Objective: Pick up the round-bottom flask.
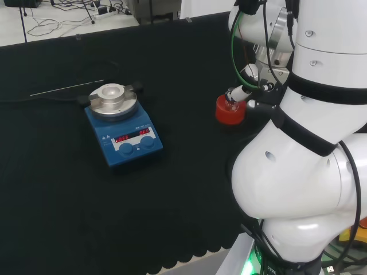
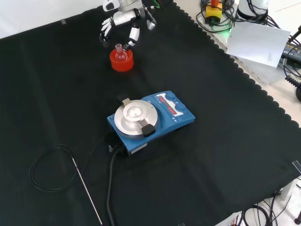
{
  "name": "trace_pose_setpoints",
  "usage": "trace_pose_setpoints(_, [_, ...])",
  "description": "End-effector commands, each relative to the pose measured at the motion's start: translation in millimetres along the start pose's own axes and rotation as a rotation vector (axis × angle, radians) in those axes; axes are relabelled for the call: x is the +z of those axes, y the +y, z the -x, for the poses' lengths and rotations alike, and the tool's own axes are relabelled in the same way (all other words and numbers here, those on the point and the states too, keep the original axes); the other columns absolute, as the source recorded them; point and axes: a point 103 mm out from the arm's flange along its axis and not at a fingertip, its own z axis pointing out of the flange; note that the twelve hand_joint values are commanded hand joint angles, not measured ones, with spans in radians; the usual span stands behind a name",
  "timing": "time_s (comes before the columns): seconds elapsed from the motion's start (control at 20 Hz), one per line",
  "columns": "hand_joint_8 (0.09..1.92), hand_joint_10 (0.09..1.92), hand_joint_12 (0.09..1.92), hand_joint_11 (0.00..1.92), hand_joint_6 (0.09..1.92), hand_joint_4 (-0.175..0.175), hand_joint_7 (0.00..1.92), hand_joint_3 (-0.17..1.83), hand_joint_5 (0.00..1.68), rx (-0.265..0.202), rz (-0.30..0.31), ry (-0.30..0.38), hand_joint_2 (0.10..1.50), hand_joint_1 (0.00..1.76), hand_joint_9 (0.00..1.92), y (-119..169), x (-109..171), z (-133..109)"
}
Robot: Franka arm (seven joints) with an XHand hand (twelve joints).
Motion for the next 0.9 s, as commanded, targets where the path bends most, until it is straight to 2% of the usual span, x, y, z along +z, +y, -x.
trace_pose_setpoints(0.05, [0.70, 0.69, 1.41, 0.13, 0.57, -0.047, 0.28, 0.64, 0.72, -0.006, 0.001, -0.002, 0.63, 0.89, 0.44, 0.1, 4.1, -4.4])
trace_pose_setpoints(0.9, [0.70, 0.69, 1.40, 0.14, 0.70, -0.063, 0.28, 0.64, 0.78, -0.022, 0.016, -0.012, 0.62, 0.90, 0.45, 3.2, 4.0, -7.4])
